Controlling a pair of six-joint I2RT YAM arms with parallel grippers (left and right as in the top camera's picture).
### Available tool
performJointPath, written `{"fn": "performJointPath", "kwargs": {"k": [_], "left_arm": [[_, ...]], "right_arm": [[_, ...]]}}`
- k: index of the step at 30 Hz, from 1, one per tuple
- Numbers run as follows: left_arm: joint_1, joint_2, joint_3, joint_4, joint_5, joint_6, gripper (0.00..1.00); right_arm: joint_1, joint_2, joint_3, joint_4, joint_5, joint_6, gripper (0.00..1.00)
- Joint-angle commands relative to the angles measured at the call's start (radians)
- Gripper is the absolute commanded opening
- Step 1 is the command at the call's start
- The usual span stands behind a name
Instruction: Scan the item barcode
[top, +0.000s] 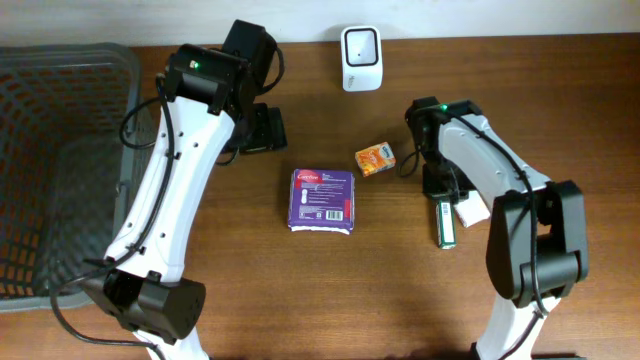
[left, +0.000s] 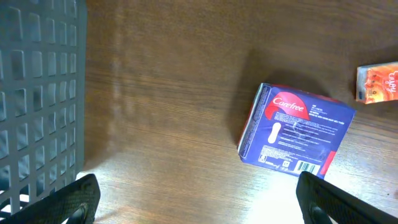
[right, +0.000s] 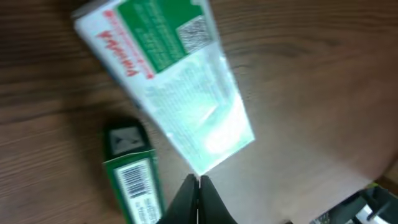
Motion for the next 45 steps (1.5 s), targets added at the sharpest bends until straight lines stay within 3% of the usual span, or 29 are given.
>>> {"fn": "performJointPath", "kwargs": {"k": [1,4,7,12,15,17,18,19,21,22,24,26,31,33,34,37,38,40,43,45], "left_arm": [[-0.003,0.011,0.001,-0.003,-0.011,-0.009,0.99],[-0.003,0.011,0.001,0.0,-0.011,-0.008,0.99],[-0.003,0.011,-0.007,-0.002,-0.011,-0.008,0.99],[-0.003,0.011,-0.11,0.05,-0.011,-0.009,0.99],[-0.003,0.011,-0.169,0.075,-0.009,-0.009,0.99],[-0.003,0.011,-0.214,0.145,0.103,0.066,0.99],[-0.013,0.011,-0.256,0.229,0.326,0.243,0.99],[-0.028,0.011,-0.292,0.275,0.429,0.265,1.0],[-0.08,0.011,-0.372,0.375,0.506,0.264,1.0],[-0.123,0.013,-0.425,0.435,0.519,0.206,0.98],[-0.212,0.013,-0.509,0.561,0.51,0.073,0.88],[-0.315,0.027,-0.563,0.676,0.374,-0.065,0.89],[-0.52,0.183,-0.566,0.883,0.246,-0.12,0.86],[-0.53,0.255,-0.566,0.891,0.246,-0.172,0.7],[-0.526,0.273,-0.566,0.896,0.247,-0.172,0.66],[-0.518,0.276,-0.566,0.896,0.242,-0.172,0.37],[-0.518,0.276,-0.565,0.896,0.239,-0.172,0.34],[-0.51,0.275,-0.557,0.895,0.24,-0.172,0.18],[-0.475,0.275,-0.535,0.868,0.312,-0.171,0.16],[-0.416,0.275,-0.535,0.866,0.486,-0.171,0.17]], "right_arm": [[-0.05,-0.002,-0.012,-0.005,-0.101,0.014,0.04],[-0.093,-0.002,-0.022,-0.005,-0.285,-0.082,0.1],[-0.106,-0.002,-0.094,0.034,-0.347,-0.087,0.04],[-0.099,-0.002,-0.167,0.237,-0.781,-0.153,0.04],[-0.051,-0.001,-0.171,0.269,-0.792,-0.137,0.04],[-0.022,-0.002,-0.158,0.275,-0.779,-0.123,0.04],[-0.041,-0.002,-0.111,0.22,-0.757,-0.127,0.05],[-0.065,-0.002,-0.049,0.144,-0.734,-0.138,0.22],[-0.121,-0.002,0.107,-0.008,-0.722,-0.225,0.75],[-0.169,-0.002,0.22,-0.094,-0.669,-0.232,0.98],[-0.253,-0.002,0.306,-0.139,-0.611,-0.232,0.98],[-0.326,-0.002,0.307,-0.138,-0.611,-0.232,0.98],[-0.388,-0.002,0.3,-0.149,-0.612,-0.231,0.98],[-0.389,-0.002,0.3,-0.148,-0.611,-0.231,0.99],[-0.389,-0.002,0.3,-0.148,-0.611,-0.231,0.98],[-0.389,-0.002,0.3,-0.144,-0.611,-0.231,0.98],[-0.389,-0.002,0.3,-0.144,-0.611,-0.231,0.99],[-0.389,-0.002,0.298,-0.144,-0.612,-0.231,0.99],[-0.388,-0.002,0.257,-0.137,-0.624,-0.231,0.98],[-0.388,-0.002,0.199,-0.104,-0.746,-0.245,0.99]]}}
